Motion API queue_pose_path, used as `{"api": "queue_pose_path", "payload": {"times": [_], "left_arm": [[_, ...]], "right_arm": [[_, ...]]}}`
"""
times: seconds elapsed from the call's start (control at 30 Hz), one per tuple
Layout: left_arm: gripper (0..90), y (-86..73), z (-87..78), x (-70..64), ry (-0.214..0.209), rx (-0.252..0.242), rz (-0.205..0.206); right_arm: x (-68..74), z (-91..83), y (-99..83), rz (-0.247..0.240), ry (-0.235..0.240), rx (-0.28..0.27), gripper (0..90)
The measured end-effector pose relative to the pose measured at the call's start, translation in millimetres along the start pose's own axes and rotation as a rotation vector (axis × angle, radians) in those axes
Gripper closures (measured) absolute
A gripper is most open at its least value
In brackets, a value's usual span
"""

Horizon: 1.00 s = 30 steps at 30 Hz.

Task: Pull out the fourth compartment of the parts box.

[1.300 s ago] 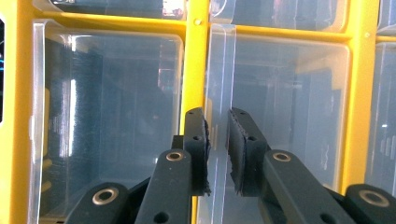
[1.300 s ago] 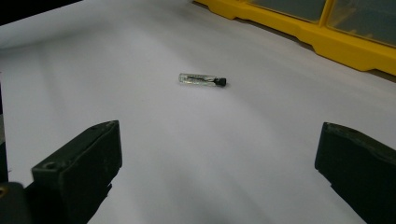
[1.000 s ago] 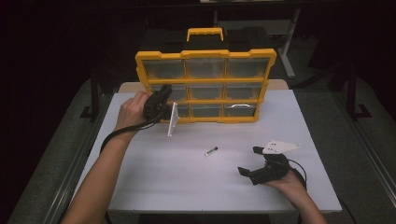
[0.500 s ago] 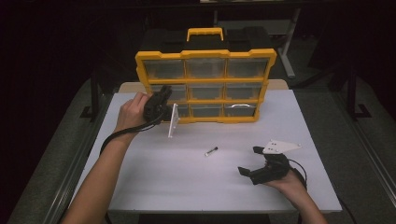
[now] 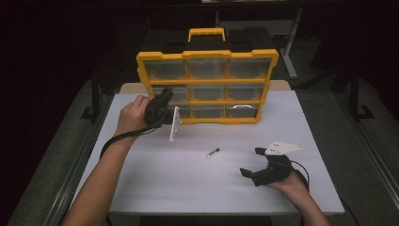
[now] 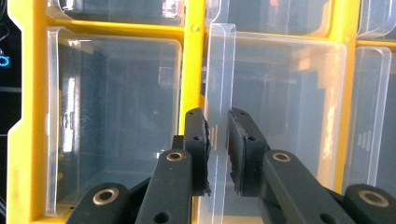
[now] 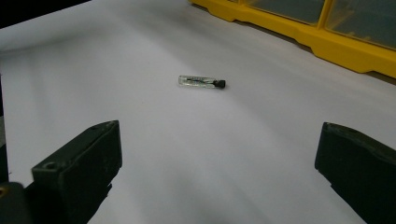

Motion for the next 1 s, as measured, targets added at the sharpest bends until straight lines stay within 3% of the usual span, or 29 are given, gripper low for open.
{"api": "queue_pose_path", "payload": {"times": [1.0], "left_arm": [[78.7, 5.3, -17.3, -2.2, 0.010, -0.016, 0.000]], "right_arm": [[0.1, 0.2, 0.2, -0.001, 0.001, -0.003, 0.2]]}}
Point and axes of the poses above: each handheld gripper's, and its own axes: z roughly forward along the jaws, y roughly out of its top, x roughly to its left, the point moved 7 cm from there along z, roughly forward along the jaws, and after that the axes turned 7 degrees about -z, right-handed, at the moved point
